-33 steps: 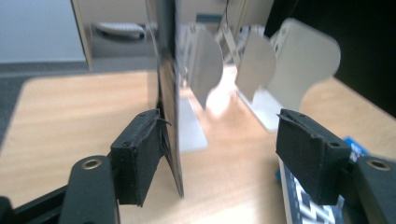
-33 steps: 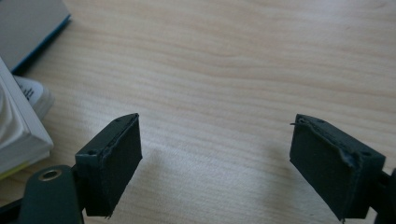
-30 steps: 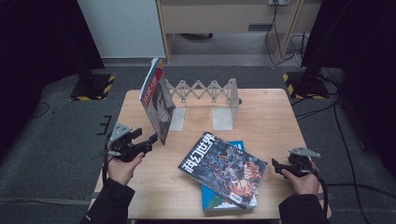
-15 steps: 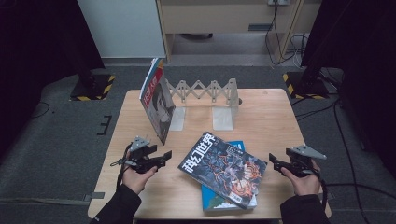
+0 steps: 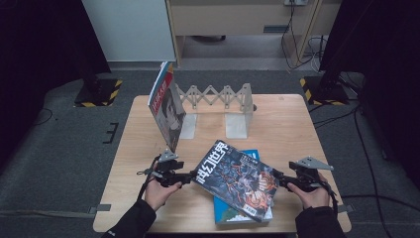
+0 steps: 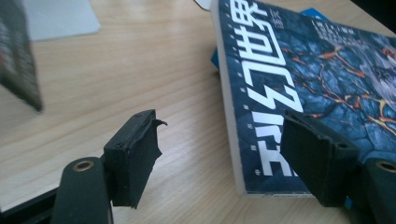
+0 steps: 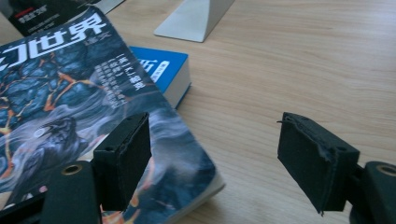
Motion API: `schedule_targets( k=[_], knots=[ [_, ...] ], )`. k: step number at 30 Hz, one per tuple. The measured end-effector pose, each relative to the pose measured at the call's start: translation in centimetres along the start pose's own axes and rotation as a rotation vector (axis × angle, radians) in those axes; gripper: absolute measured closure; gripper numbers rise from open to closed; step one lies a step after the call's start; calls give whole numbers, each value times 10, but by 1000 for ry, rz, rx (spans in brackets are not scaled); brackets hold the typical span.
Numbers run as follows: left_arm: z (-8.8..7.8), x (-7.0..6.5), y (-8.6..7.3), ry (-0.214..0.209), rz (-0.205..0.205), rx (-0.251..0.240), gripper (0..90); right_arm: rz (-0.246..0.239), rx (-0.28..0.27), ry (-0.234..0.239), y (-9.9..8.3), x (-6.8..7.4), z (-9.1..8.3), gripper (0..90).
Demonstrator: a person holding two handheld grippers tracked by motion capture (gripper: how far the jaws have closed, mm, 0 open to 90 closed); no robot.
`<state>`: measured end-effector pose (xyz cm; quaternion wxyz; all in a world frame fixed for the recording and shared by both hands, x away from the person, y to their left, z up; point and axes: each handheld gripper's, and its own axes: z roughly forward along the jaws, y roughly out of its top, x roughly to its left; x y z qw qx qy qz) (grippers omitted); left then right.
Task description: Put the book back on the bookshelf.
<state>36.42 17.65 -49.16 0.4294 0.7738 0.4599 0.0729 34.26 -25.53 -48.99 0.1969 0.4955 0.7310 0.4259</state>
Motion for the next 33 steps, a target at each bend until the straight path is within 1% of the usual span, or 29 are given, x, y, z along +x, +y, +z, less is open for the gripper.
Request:
schedule_targets(
  k=[2,5,6,9,10,11,13,14,15,17,20,23,25,26,28,29,30,32,33],
  knots=[
    [4,0,0,-27,-20,14,268,-5,9,9,0,3,2,263],
    [11,1,-1,-50,-36,41,265,-9,17,23,-1,7,6,265],
    [12,1,-2,-70,-53,43,260,-7,21,26,-1,9,7,264],
    [15,0,-3,-96,-56,46,261,-17,37,37,-2,12,12,265],
    [15,0,-4,-113,-68,44,280,-20,47,40,-2,14,13,264],
    [15,0,-4,-130,-78,54,311,-23,53,45,-2,15,14,264],
    [14,-3,-4,-140,-67,62,337,-23,55,49,-3,16,16,262],
    [13,-6,-4,-147,-61,65,363,-21,53,48,-2,16,16,258],
    [12,-9,-5,-139,-51,68,383,-20,52,49,-3,16,16,254],
    [8,-12,-6,-120,-40,69,379,-11,48,52,-3,15,17,249],
    [3,-12,-8,-120,-50,85,386,-1,49,57,-4,14,17,245],
    [-3,-12,-12,-126,-63,93,390,-4,45,57,-4,14,18,244],
    [-5,-11,-13,-129,-59,103,396,-8,46,57,-4,14,18,243],
    [-4,-10,-12,-131,-56,106,399,-6,45,57,-4,14,18,243],
    [-2,-8,-8,-146,-63,125,389,-6,44,53,-4,15,18,243],
    [0,-7,-7,-138,-64,92,377,1,47,50,-4,15,17,242],
    [4,-6,-5,-135,-66,82,368,-1,49,48,-4,15,17,241],
    [11,-5,-3,-145,-80,98,354,-2,48,47,-5,15,16,238],
    [13,-5,-3,-162,-87,96,355,6,49,47,-5,15,15,237]
  ],
)
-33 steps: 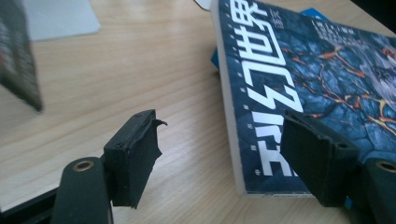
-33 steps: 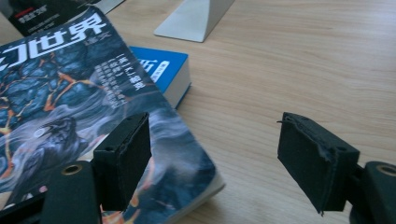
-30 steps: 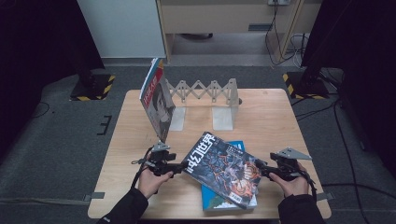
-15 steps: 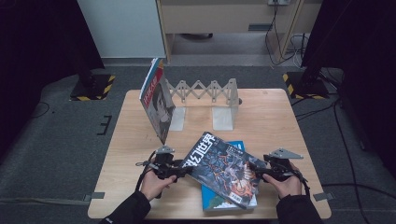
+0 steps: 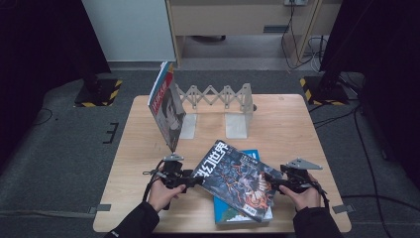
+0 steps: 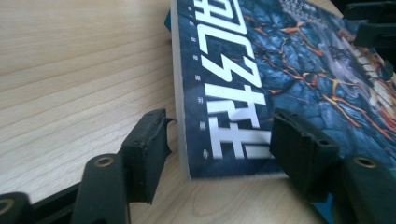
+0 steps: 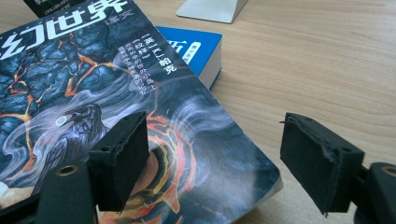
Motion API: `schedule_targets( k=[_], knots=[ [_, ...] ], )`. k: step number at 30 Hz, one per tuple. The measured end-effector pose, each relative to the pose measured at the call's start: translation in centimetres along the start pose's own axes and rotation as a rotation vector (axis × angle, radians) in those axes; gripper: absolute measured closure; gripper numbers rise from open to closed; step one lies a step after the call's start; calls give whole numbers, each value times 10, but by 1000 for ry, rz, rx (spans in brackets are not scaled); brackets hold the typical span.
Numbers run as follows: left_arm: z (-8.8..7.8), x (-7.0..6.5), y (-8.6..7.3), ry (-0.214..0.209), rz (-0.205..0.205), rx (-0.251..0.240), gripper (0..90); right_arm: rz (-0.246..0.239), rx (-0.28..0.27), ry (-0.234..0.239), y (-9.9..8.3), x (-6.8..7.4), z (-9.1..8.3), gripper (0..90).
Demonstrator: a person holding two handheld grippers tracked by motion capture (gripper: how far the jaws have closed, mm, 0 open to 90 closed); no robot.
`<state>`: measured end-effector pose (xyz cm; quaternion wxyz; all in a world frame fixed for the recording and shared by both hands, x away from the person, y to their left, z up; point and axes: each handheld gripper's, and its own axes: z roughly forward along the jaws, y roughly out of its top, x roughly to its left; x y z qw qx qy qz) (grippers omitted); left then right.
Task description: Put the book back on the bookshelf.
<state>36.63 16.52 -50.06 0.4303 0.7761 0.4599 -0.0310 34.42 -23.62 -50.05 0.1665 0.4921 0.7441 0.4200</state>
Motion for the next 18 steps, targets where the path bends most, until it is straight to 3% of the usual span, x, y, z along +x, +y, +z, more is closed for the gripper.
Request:
schedule_targets(
  k=[3,11,18],
  knots=[
    [-2,-4,-1,14,23,1,380,16,0,5,-1,-1,0,232],
    [-14,-16,-13,3,8,43,418,20,-28,-1,-3,-3,3,234],
    [1,-8,-1,-13,4,45,336,10,-20,0,-2,-1,2,237]
  ],
)
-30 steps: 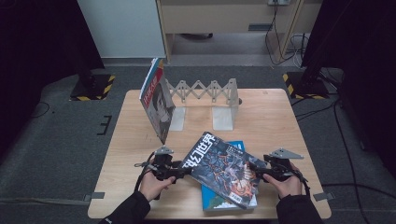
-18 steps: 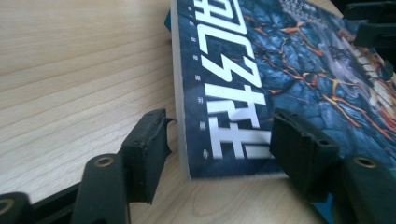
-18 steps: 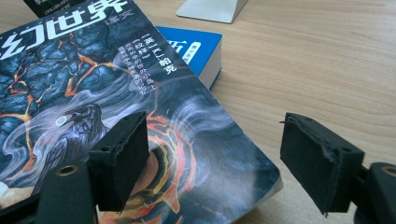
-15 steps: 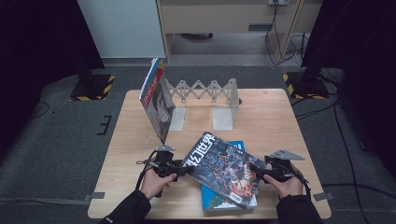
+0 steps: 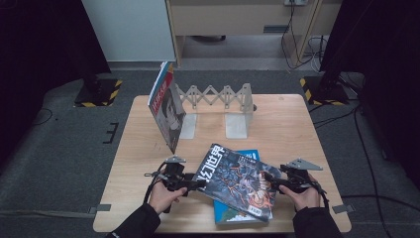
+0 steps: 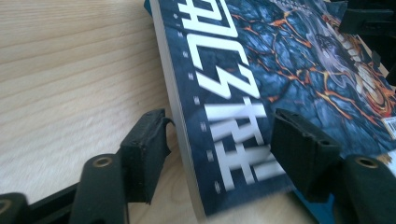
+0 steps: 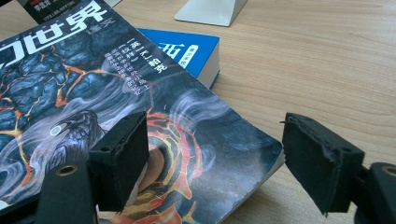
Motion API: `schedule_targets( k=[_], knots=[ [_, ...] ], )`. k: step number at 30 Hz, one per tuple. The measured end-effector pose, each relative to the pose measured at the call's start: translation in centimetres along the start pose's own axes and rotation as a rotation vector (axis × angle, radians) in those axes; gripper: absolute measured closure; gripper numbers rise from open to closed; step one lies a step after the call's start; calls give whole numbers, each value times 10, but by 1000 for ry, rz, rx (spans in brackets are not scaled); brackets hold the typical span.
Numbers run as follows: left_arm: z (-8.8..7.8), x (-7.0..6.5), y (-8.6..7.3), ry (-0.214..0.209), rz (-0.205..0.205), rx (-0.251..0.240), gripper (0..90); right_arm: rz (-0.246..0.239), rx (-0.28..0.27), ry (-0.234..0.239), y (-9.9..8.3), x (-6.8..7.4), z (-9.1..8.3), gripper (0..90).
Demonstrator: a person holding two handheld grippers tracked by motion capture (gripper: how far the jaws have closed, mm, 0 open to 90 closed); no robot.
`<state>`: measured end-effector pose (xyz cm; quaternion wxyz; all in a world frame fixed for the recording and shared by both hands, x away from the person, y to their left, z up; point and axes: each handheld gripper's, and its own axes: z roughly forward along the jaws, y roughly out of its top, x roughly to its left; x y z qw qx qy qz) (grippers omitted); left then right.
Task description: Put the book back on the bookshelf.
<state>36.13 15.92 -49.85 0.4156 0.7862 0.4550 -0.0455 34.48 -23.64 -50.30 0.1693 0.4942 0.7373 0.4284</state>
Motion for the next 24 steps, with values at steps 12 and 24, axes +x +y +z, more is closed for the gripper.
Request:
schedule_targets(
  k=[12,24],
  knots=[
    [12,11,0,-115,-96,24,301,25,0,9,-1,-1,1,235],
    [7,10,-3,-172,-138,36,411,18,-3,8,-1,-2,1,235]
  ],
)
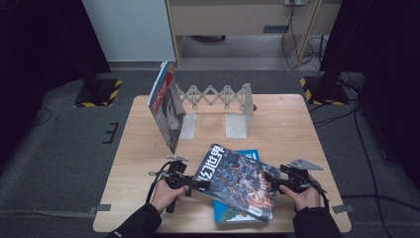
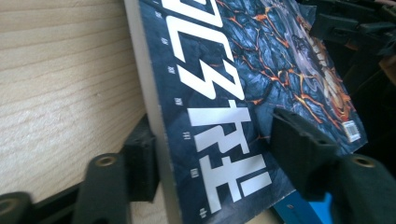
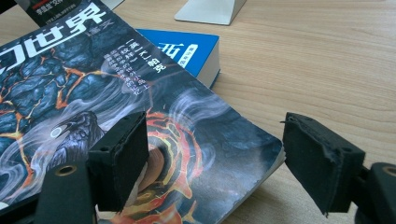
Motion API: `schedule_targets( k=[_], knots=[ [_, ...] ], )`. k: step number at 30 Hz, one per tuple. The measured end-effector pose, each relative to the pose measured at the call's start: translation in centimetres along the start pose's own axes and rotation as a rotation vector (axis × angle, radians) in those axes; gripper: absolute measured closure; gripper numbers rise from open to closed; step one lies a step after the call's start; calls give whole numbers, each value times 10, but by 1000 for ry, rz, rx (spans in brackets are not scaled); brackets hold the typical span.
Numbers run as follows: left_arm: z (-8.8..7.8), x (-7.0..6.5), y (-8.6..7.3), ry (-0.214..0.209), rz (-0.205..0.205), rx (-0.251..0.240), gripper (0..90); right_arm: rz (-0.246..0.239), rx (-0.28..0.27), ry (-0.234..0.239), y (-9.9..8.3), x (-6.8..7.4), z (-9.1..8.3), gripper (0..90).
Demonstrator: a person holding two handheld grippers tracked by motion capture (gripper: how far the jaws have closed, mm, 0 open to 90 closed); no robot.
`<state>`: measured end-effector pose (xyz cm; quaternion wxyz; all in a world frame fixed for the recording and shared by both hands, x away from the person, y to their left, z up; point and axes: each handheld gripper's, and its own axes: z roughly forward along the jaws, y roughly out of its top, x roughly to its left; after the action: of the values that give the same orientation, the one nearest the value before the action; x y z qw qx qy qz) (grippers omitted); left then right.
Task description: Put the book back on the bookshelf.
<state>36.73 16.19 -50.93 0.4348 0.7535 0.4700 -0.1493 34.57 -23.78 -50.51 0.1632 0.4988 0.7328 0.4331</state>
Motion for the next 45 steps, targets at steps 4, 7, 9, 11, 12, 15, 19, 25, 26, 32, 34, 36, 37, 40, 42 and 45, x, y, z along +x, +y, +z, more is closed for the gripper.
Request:
schedule_targets(
  k=[4,7,9,11,12,15,19,25,26,32,34,36,37,40,42,45],
  knots=[
    [-11,-3,1,-62,-17,-62,520,5,-3,-3,-1,0,0,235],
    [-17,-9,4,-123,0,-100,509,7,-3,-3,-1,-1,0,235],
    [-17,-11,7,-126,10,-98,483,5,-6,-4,-2,-1,0,235],
    [-15,-10,9,-124,-3,-89,471,8,-6,-5,-2,-1,0,235],
    [-14,-10,10,-118,-12,-89,469,10,-6,-5,-2,-1,0,235],
    [-10,-8,14,-103,-18,-68,470,10,-6,-6,-2,-1,0,236],
    [-7,-6,15,-86,-31,-45,543,14,-5,-4,-2,-2,0,236],
    [-9,-5,16,-156,-54,-53,613,12,-10,-7,-2,-2,1,232],
    [-9,-6,17,-158,-50,-49,612,10,-9,-7,-2,-2,1,232],
    [-4,-6,17,-172,-72,-29,613,13,-12,-4,-2,-2,1,232],
    [-4,-6,18,-172,-94,-22,639,14,-12,-4,-2,-2,1,232],
    [-5,-6,17,-178,-105,-21,669,10,-11,-6,-2,-2,1,232],
    [-6,-7,17,-181,-107,-23,684,8,-11,-2,-2,-2,1,232],
    [-11,-12,20,-194,-99,-41,728,10,-8,2,-1,-3,1,231],
    [-14,-18,22,-187,-82,-54,742,3,-6,2,-1,-3,1,234],
    [-21,-24,25,-179,-73,-89,764,-6,-6,2,1,-2,0,258]
  ],
)
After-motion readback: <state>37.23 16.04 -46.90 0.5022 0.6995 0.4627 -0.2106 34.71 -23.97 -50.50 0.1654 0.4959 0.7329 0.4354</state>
